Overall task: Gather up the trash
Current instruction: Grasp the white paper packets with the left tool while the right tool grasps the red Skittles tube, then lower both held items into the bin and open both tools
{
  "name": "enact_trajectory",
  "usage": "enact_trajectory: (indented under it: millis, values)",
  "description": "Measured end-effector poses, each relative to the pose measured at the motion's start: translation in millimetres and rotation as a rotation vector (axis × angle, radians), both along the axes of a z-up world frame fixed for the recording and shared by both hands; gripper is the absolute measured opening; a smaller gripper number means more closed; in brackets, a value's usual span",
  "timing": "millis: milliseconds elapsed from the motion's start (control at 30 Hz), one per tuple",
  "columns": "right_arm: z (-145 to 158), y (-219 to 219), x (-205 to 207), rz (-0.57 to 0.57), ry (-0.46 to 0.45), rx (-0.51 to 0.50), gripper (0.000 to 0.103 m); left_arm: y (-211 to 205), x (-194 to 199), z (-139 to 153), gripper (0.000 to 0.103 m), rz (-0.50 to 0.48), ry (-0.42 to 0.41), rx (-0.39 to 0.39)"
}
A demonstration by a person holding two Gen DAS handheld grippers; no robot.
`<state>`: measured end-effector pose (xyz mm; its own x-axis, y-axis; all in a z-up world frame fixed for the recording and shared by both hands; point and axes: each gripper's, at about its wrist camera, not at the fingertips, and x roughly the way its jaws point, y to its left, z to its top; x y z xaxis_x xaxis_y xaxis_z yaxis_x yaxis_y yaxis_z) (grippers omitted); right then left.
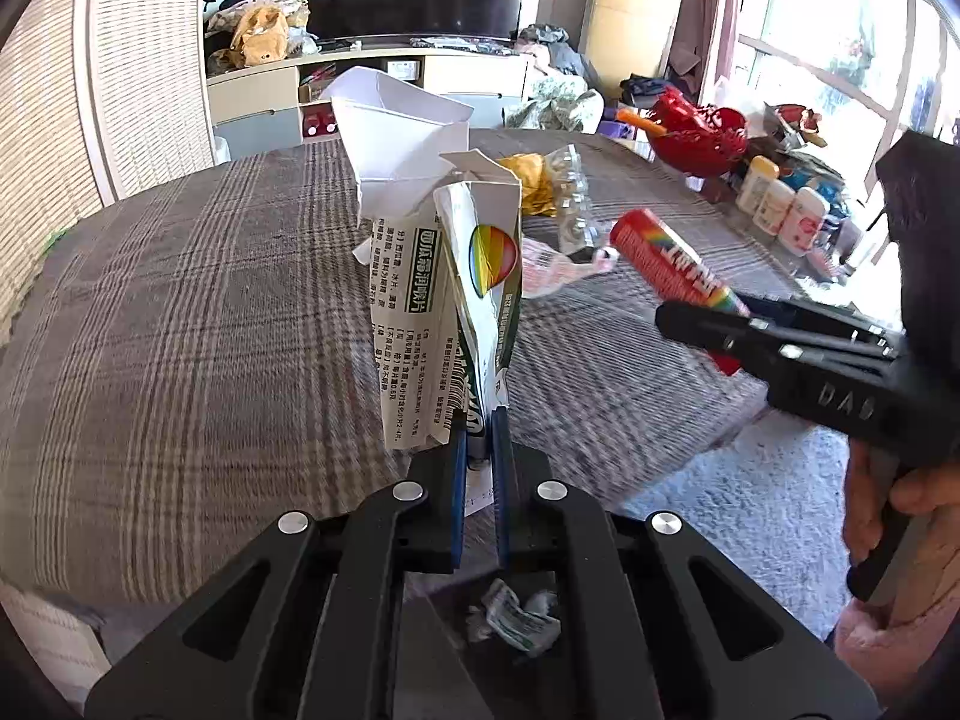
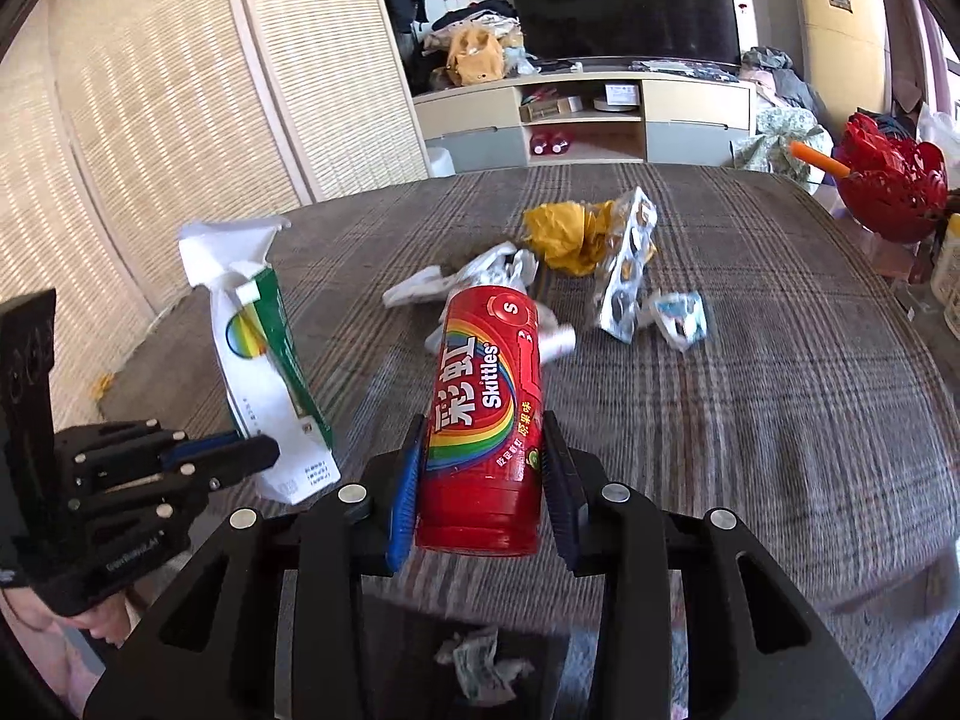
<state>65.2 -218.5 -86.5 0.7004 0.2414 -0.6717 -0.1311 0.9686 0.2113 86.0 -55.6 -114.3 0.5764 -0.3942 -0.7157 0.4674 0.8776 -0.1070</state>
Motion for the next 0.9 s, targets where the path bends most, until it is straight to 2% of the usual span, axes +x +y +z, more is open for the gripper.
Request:
enact_trajectory:
  millis: [167,433,567,633,767,900]
  values:
    - [-8,0,-36,-0.002,0.009,0.007,0.037,-3,-38,2,0.006,-0.007,-0.003,-0.031]
    - [-33,-12,-90,-0.038,0.057,0.045,0.037,-7,-91,-27,0.006,-0.004,0.064,-0.084]
    - [-61,-11,-107,-0.036,0.119,0.068,0.037,-9,-109,-55,0.006,0.005,0.12,-0.088]
    - [-74,-9,-112,-0.027,0.158,0.085,0.037,-11,-114,-77,0.006,0.019,0.18,-0.098]
    - [-114,-7,-114,-0.015,0.276,0.124,0.037,-21,-120,-117,0.006,0.03,0.262,-0.051]
    - [-139,-3,-109,-0.015,0.334,0.131,0.037,-26,-116,-144,0.006,0.045,0.305,-0.004]
